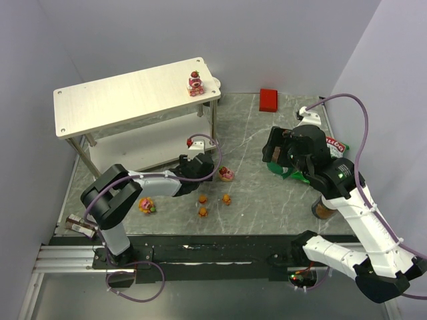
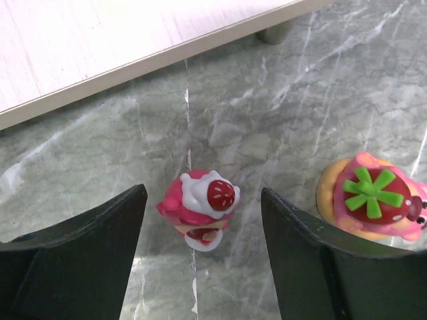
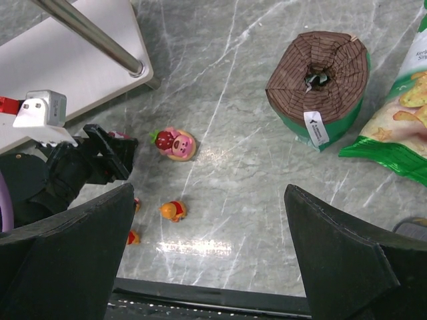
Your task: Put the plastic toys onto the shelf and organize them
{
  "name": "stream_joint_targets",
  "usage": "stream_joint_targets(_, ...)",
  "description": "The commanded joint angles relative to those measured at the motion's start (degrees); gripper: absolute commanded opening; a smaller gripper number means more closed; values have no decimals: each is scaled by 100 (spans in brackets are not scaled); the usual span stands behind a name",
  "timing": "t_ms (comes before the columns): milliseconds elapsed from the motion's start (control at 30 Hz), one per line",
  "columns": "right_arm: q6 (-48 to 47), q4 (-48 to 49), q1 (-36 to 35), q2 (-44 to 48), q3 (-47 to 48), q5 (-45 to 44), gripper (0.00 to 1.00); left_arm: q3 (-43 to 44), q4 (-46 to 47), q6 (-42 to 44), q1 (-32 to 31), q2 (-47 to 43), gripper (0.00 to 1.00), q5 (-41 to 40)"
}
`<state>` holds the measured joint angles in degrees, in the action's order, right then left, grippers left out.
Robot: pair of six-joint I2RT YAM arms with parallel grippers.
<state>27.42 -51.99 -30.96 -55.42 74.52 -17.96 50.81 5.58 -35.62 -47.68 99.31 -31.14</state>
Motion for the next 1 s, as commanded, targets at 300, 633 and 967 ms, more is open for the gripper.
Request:
stream_joint_targets(300, -8, 119, 125, 154, -140, -147, 100, 149, 259, -7, 48, 186, 43, -182)
stream_joint_targets(633, 0, 241, 178, 154, -175, -94, 100, 579, -1067, -349, 22, -745, 1, -288)
stream_joint_targets(967, -70, 400, 248, -57, -34, -24, 100, 1712, -3088, -481, -821, -2318, 1, -454)
